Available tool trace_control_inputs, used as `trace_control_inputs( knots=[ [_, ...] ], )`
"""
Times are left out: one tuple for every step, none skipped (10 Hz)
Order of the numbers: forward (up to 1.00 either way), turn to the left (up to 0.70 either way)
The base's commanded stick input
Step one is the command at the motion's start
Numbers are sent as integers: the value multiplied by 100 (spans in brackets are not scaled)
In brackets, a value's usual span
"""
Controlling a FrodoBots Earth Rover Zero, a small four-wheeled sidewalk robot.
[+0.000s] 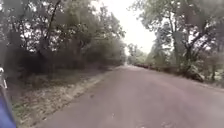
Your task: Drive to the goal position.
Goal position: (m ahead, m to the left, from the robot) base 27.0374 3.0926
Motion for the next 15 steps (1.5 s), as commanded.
trace_control_inputs(
  knots=[
    [70, -35],
    [70, -36],
    [70, -36],
    [70, -30],
    [70, -1],
    [70, -1],
    [70, -1],
    [70, -1],
    [70, -1],
    [70, -1],
    [70, -1],
    [70, -1],
    [70, -1],
    [70, -1],
    [70, -1]
  ],
)
